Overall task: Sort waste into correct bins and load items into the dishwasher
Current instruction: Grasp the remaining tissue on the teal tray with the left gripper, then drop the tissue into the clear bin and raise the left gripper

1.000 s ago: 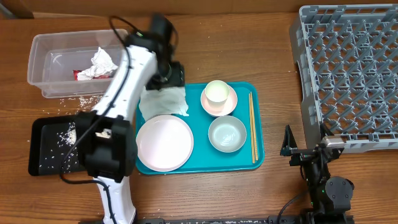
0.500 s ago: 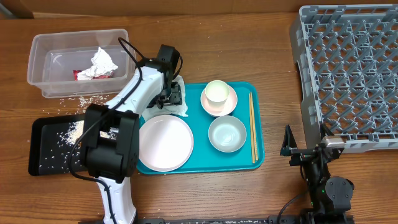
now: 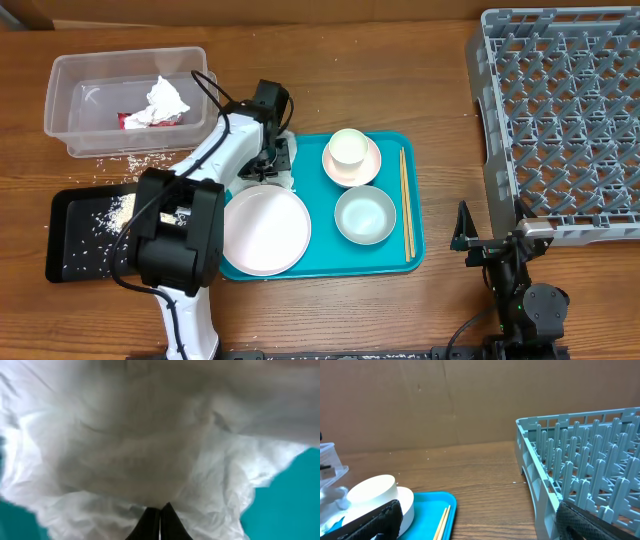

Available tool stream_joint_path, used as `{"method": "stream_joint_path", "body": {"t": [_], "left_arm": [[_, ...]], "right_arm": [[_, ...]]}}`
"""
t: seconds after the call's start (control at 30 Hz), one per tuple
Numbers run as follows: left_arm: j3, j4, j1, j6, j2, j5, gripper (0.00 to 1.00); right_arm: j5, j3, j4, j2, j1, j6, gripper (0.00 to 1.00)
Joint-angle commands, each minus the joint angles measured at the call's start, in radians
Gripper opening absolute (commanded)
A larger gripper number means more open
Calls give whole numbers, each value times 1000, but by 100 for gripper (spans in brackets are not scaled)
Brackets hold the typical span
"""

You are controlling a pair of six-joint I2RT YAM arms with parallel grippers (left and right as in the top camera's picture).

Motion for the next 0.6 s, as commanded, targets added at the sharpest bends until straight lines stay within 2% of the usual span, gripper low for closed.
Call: {"method": "stream_joint_path", "body": {"t": [0.0,0.27,0.43,0.57], "left_arm": [[159,-68,3,-4,-5,-26,4],[451,-228,5,-4,-60,-77,4],[535,-235,40,-5,-114,-150,4],[565,-229,124,-57,-159,-167,4]], "right_arm": [[5,-10,6,-8,-3,1,100],[5,-10,6,-8,-3,1,100],[5,-10,6,-8,-3,1,100],[5,-10,6,-8,-3,1,100]]}}
